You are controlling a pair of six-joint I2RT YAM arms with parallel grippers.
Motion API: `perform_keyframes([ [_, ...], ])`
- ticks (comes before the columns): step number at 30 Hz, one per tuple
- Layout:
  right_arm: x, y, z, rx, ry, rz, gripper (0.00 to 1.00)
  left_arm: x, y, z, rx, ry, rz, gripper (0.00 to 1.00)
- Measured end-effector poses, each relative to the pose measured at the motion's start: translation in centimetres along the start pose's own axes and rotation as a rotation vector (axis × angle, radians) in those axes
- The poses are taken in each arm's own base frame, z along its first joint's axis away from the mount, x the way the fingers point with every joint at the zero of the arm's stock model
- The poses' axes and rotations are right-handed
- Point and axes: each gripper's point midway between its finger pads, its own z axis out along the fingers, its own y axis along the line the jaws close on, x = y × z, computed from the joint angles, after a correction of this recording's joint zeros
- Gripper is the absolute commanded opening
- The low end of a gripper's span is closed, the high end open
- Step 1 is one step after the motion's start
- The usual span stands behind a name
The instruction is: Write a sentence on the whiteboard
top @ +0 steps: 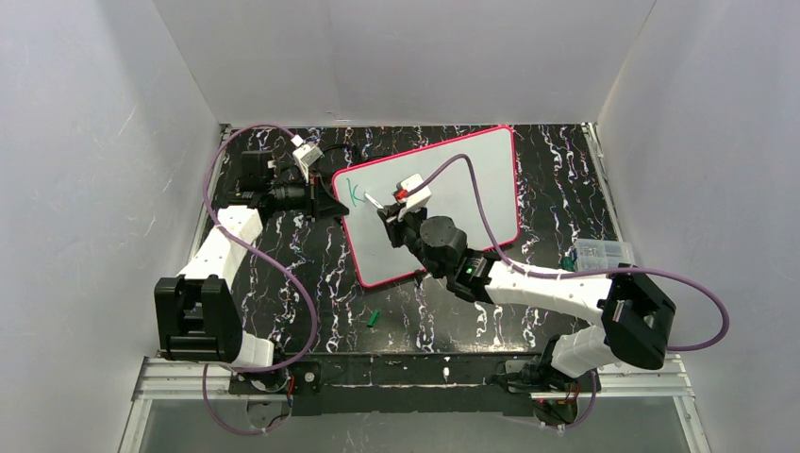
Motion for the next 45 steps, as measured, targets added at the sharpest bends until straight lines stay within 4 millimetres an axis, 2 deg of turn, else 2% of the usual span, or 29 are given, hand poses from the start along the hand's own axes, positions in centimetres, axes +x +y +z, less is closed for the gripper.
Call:
perform_keyframes([
  [7, 1.5, 0.2, -0.5, -0.01, 0.03, 0.024, 0.01, 0.1, 0.1, 0.0, -0.008, 0.002, -0.002, 0.0],
  [11, 1.7, 0.2, -0.7, -0.011, 0.033, 0.03, 0.01, 0.1, 0.1, 0.0, -0.009, 0.002, -0.002, 0.0],
  [16, 1.2, 0.4, -0.8, -0.024, 0.024, 0.034, 0.01, 0.1, 0.0, -0.1, -0.007, 0.003, -0.003, 0.0],
  [21, -0.1, 0.5, -1.2, -0.038, -0.005, 0.04, 0.01, 0.1, 0.0, -0.1, -0.006, 0.004, -0.002, 0.0],
  [29, -0.9, 0.2, -0.7, -0.02, -0.025, 0.011, 0.01, 0.1, -0.1, -0.1, -0.006, 0.005, -0.002, 0.0],
  [45, -0.7, 0.2, 0.2, 0.001, -0.029, -0.02, 0.01, 0.1, -0.1, -0.1, -0.006, 0.005, 0.001, 0.0],
])
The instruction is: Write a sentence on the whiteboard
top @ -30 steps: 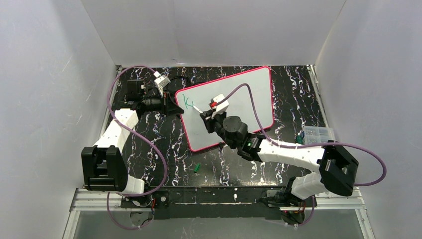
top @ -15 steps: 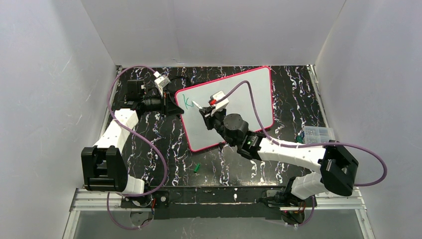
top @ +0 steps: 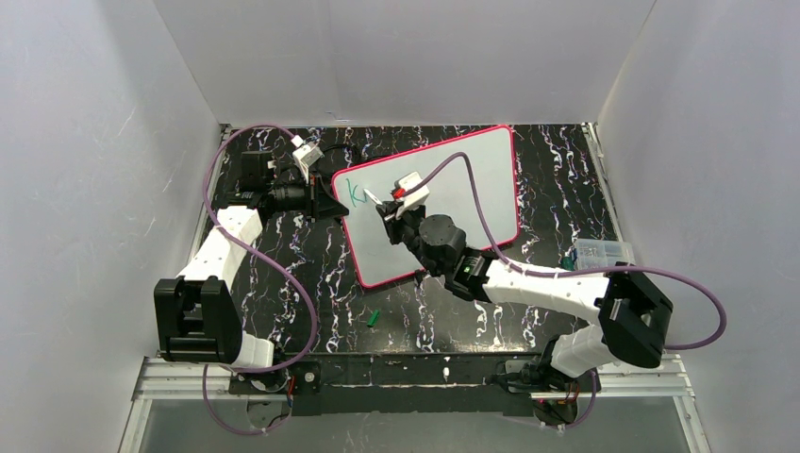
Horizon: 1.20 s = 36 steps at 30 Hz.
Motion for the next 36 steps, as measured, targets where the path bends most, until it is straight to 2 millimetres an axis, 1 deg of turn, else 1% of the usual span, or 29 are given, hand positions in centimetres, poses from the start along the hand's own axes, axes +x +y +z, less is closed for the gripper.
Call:
perform_keyframes([
  [5, 0.3, 0.0, 0.2, 0.005, 0.004, -0.007, 0.01, 0.0, 0.1, 0.0, -0.003, 0.0, 0.0, 0.0],
  [11, -0.1, 0.4, 0.2, -0.017, -0.006, -0.001, 0.01, 0.0, 0.0, 0.0, -0.002, 0.0, 0.0, 0.0],
  [13, -0.6, 0.5, 0.0, -0.026, -0.018, 0.004, 0.01, 0.0, 0.0, 0.0, -0.003, 0.001, -0.001, 0.0],
  [16, -1.9, 0.3, -0.4, -0.025, -0.047, 0.019, 0.01, 0.0, 0.0, 0.0, -0.003, 0.001, 0.0, 0.0],
  [19, -2.5, -0.1, -0.6, -0.01, -0.062, 0.027, 0.01, 0.0, 0.0, 0.0, -0.002, 0.001, -0.001, 0.0],
  [27, -2.2, -0.6, -0.6, 0.022, -0.054, 0.024, 0.01, 0.0, 0.0, 0.0, -0.002, 0.001, -0.002, 0.0],
  [36, -1.4, -0.6, -0.4, 0.027, -0.032, 0.022, 0.01, 0.0, 0.0, 0.0, -0.002, 0.002, -0.002, 0.0],
])
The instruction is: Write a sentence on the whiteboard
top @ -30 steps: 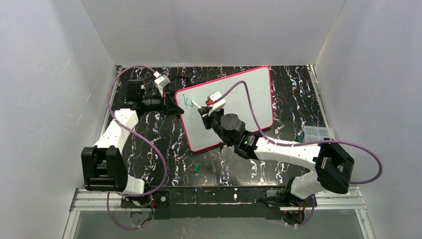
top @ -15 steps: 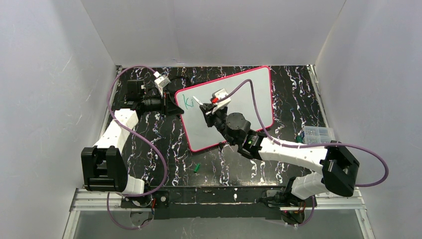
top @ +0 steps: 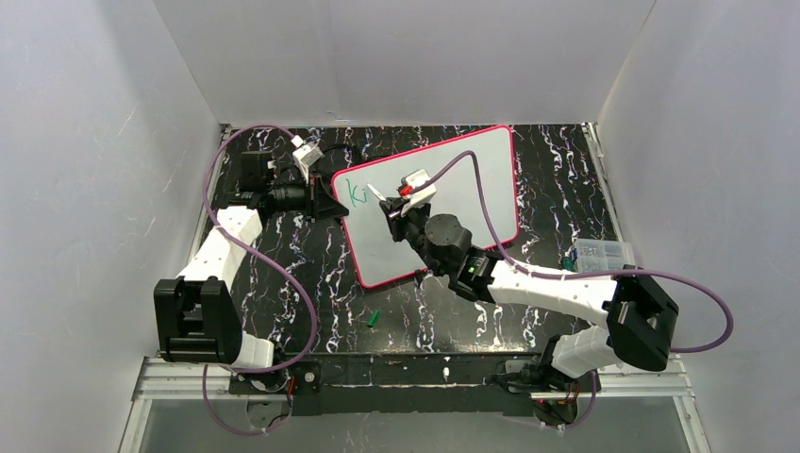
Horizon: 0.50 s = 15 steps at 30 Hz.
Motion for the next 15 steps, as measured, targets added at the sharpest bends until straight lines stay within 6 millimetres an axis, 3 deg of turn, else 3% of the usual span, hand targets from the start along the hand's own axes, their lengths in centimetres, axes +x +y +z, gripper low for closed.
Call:
perform_keyframes([
  [15, 1.8, -0.2, -0.2, 0.009, 0.051, -0.003, 0.01, 0.0, 0.0, 0.0, -0.001, 0.0, 0.001, 0.0],
])
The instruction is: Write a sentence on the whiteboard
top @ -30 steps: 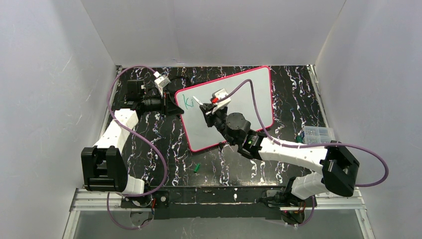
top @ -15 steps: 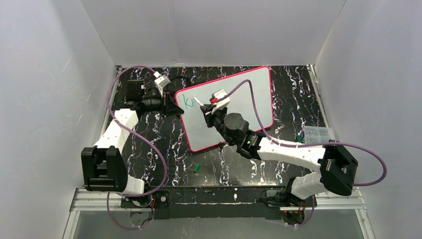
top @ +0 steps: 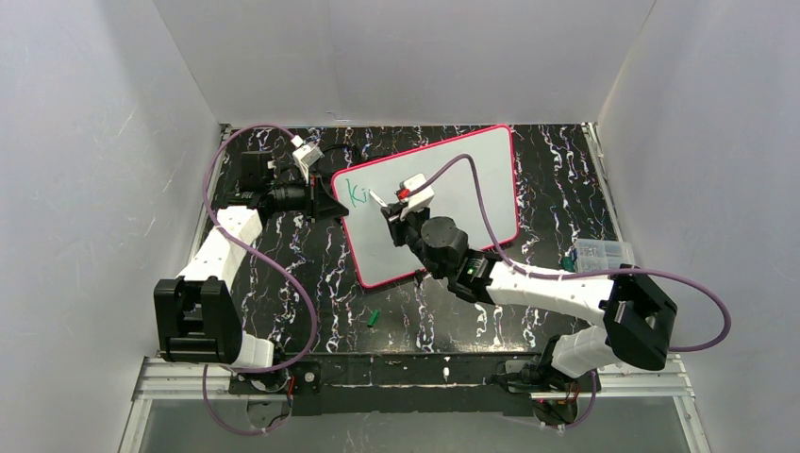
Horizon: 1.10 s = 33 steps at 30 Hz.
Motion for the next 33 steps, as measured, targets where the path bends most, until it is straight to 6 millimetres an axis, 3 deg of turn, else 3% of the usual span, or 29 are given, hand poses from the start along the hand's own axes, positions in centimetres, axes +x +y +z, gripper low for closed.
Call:
perform_keyframes([
  [17, 2.2, 0.0, -0.8, -0.009, 0.047, 0.044, 0.01, 0.1, 0.2, 0.0, -0.011, 0.003, -0.002, 0.0],
  [33, 1.6, -0.1, -0.6, -0.002, 0.021, 0.027, 0.01, 0.1, 0.2, 0.0, -0.011, 0.003, -0.003, 0.0],
])
